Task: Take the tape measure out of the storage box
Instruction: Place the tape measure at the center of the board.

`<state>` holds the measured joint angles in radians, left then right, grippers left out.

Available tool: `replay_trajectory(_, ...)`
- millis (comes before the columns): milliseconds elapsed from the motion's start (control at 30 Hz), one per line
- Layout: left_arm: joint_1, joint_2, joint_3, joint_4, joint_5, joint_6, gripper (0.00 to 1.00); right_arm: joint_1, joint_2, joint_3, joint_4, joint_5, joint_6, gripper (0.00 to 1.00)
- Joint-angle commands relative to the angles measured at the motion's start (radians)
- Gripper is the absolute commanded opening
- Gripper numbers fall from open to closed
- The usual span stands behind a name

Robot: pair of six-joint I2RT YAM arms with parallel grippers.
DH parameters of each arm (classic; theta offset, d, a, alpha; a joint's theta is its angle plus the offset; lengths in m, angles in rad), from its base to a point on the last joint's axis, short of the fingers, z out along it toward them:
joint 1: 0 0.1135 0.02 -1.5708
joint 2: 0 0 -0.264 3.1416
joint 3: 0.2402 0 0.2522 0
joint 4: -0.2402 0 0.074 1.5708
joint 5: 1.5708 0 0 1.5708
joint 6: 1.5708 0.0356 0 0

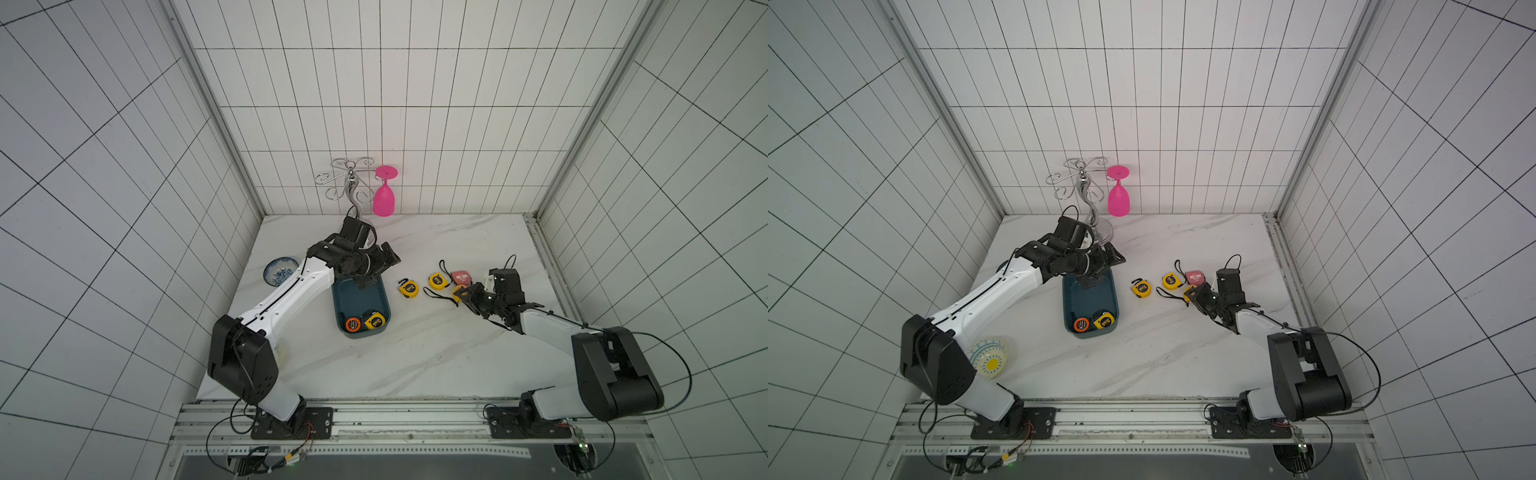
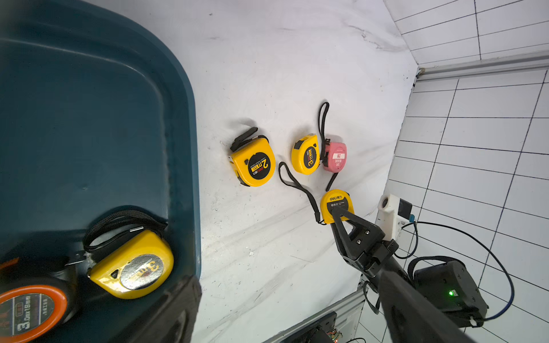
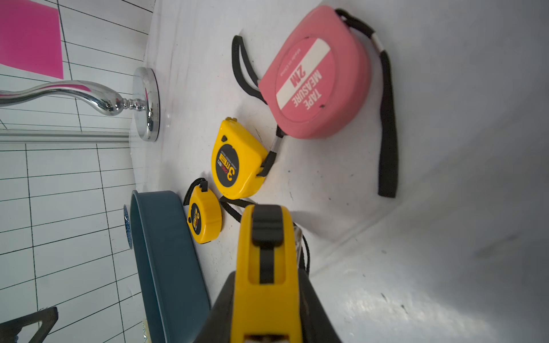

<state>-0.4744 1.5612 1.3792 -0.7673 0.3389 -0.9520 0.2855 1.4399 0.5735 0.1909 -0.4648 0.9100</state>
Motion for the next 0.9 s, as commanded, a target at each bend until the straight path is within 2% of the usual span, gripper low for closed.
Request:
replay_trajectory(0,0.010,-0.028,-0.016,-0.001,-0.013,0.030,0.98,-0.021,0.036,-0.019,0.008,-0.035,-0.006,0.07)
replay_trajectory(200,0.014,-0.027,-0.022,-0.001,-0.015,0.038,0.98,-0.029,0.069,-0.021,0.005,-0.047,-0.008,0.11)
replay_trajectory(467,0.021,-0.030,-0.027,-0.016,-0.028,0.054,0.97,-0.031,0.051,-0.037,-0.058,-0.034,-0.025,0.37)
replay_trajectory(733,0.031,-0.038,-0.043,-0.033,-0.038,0.075,0.97,-0.031,-0.027,-0.032,-0.208,0.010,-0.046,0.60)
replay_trajectory(867,0.033,-0.035,-0.042,-0.072,-0.068,0.112,0.98,-0.031,-0.065,-0.019,-0.299,0.021,-0.092,0.78)
